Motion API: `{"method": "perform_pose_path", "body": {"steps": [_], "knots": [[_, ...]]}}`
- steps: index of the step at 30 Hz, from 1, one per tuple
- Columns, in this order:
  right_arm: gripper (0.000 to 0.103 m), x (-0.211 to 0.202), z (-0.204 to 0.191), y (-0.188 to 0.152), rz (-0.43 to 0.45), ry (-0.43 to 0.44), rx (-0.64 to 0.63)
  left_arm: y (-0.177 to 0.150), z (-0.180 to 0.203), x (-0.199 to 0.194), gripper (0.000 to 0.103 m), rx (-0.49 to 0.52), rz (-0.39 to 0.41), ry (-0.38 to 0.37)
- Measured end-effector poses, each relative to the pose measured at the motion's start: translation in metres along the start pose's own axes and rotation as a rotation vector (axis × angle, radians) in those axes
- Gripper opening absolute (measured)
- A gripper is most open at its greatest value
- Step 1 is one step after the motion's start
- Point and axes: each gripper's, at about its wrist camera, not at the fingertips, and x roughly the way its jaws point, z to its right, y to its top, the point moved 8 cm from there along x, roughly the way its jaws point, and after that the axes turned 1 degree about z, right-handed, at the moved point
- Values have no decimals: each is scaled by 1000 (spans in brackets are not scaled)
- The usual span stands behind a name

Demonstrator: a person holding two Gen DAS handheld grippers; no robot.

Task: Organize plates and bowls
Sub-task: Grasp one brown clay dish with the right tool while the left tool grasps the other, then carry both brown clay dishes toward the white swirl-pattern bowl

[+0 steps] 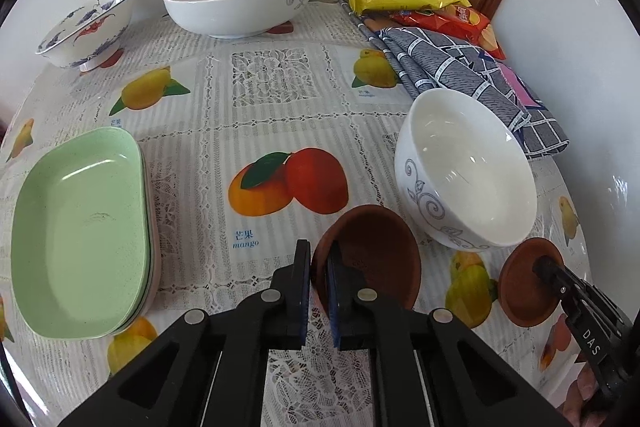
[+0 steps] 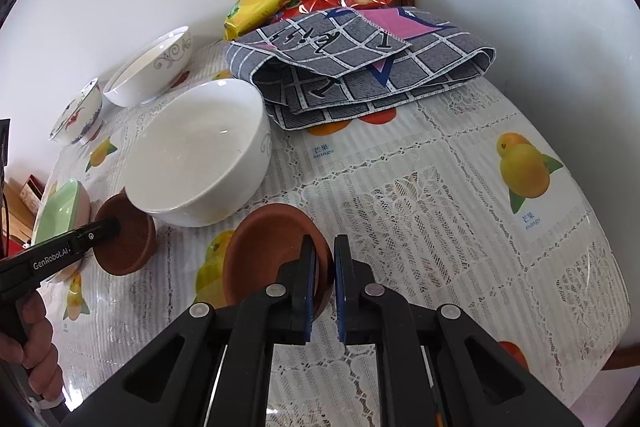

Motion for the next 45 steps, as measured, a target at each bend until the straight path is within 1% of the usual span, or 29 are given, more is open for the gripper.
{"method": "perform_pose_path", "body": {"steps": [5, 15, 19, 28, 30, 37, 45], "knots": [[9, -15, -5, -1, 5, 14, 0, -3, 1, -20, 8, 10, 27, -9], [9, -64, -25, 17, 93, 33, -40, 4, 1, -67, 8, 18, 100, -17], [9, -83, -34, 27, 133, 39, -46, 12, -3, -91, 8, 22, 144, -10], [9, -111, -49, 45, 182, 39, -69, 34, -8, -136, 8, 24, 259, -15], [9, -116, -53, 48, 194, 36, -78, 38, -8, -141, 8, 18, 279, -22], [9, -120, -59, 52, 199, 30, -95, 46, -4, -142, 8, 12, 293, -45], [9, -111, -64, 52, 182, 24, -107, 52, -1, -141, 8, 20, 303, -44]]}}
